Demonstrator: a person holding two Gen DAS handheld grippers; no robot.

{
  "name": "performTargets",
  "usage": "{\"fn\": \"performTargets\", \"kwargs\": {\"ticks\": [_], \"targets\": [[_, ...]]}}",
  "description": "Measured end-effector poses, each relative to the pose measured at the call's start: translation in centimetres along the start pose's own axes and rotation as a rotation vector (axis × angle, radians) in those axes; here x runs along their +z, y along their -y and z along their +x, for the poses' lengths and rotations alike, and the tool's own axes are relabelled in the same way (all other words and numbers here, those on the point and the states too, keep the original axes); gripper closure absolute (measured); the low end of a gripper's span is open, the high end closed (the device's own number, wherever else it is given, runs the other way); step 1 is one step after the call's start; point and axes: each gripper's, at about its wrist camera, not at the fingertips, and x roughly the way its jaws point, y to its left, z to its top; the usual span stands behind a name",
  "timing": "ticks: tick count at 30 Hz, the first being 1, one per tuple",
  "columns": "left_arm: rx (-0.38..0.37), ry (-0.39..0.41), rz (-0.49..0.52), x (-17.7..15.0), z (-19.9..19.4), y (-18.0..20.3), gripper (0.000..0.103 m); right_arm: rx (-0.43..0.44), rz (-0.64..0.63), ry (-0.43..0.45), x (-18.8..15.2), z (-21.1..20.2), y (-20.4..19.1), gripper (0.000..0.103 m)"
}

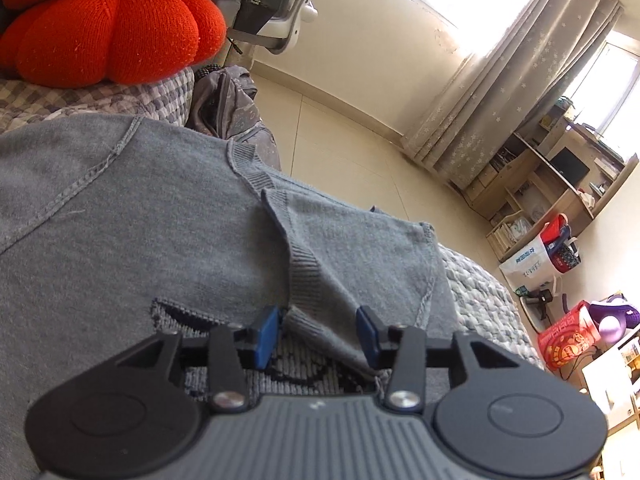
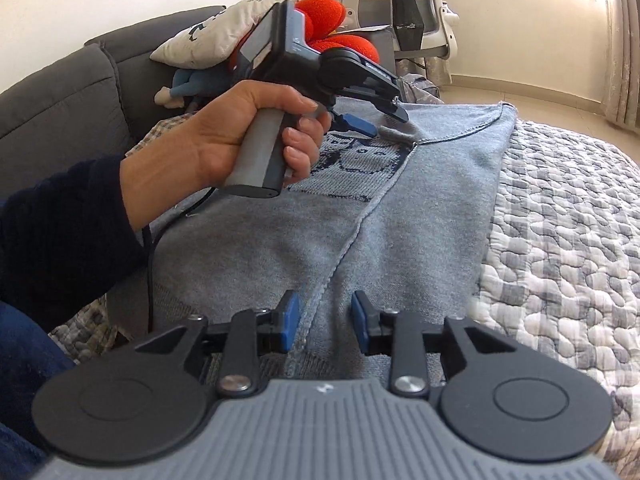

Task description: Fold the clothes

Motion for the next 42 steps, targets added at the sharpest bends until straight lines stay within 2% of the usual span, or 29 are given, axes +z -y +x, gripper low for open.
{"fn": "performTargets", "kwargs": {"ticks": [2, 3, 5, 7, 10, 12, 15, 16, 17, 20, 25, 26, 28, 31, 33, 38, 42], "targets": [[0.018, 0.023, 0.043, -0.1, 0.3, 0.6, 0.077, -0.022, -0.015, -0.001, -0.2, 0.1, -0.2, 0.070], [0.024, 0.025, 0.064, -0.1, 0.3, 0.9, 0.094, -0.032, -0.021, -0.001, -0.4, 0.2, -0.2, 0.070], [0.022, 0.038, 0.054, -0.1, 0.0, 0.7, 0.096, -0.047, -0.025, 0.001, -0.6, 0.4, -0.3, 0.086], [0.023, 0.061, 0.038, 0.0, -0.7, 0.3, 0.097, -0.045, -0.003, 0.011, -0.5, 0.4, -0.2, 0.089], [0.000, 0.087, 0.023, 0.4, -2.4, 0.0, 0.097, -0.003, 0.058, 0.024, -0.1, 0.2, 0.3, 0.101], [-0.006, 0.097, 0.028, 0.5, -3.1, -0.2, 0.097, 0.032, 0.095, 0.025, 0.2, 0.2, 0.5, 0.101], [0.012, 0.086, 0.033, 0.6, -3.3, -0.5, 0.097, 0.006, 0.050, -0.006, 0.0, 0.9, -0.3, 0.099], [0.004, 0.080, 0.029, 0.5, -3.2, -0.8, 0.097, 0.015, 0.044, -0.011, -0.1, 0.8, -0.5, 0.089], [-0.006, 0.072, 0.027, 0.5, -3.0, -1.0, 0.096, 0.014, 0.038, -0.010, -0.2, 0.5, -0.6, 0.088], [-0.009, 0.021, 0.019, 0.0, -2.2, -1.3, 0.096, -0.002, 0.001, -0.021, -0.6, -0.6, -1.2, 0.087], [-0.003, 0.016, 0.019, -0.7, -1.7, -1.6, 0.095, -0.023, -0.064, -0.067, -1.5, -0.7, -2.2, 0.087], [-0.003, 0.015, 0.010, -0.7, -1.9, -1.8, 0.095, -0.034, -0.069, -0.069, -1.6, -0.6, -2.3, 0.093], [-0.004, 0.014, -0.008, -0.7, -2.4, -2.2, 0.091, -0.028, -0.053, -0.061, -1.6, -0.5, -2.3, 0.097], [-0.002, 0.030, -0.007, -0.4, -4.0, -3.0, 0.082, 0.046, 0.022, -0.035, -1.1, -1.0, -1.7, 0.099], [0.014, 0.048, 0.000, -0.2, -5.2, -3.8, 0.077, 0.054, 0.040, -0.022, -0.7, -0.9, -1.8, 0.099], [0.034, 0.071, -0.057, -0.3, -8.5, -7.4, 0.076, 0.125, 0.102, -0.026, -0.4, 0.1, -1.8, 0.099], [0.065, 0.119, -0.109, -0.2, -12.0, -11.4, 0.071, 0.093, 0.047, -0.086, -0.9, 0.9, -2.5, 0.098]]}}
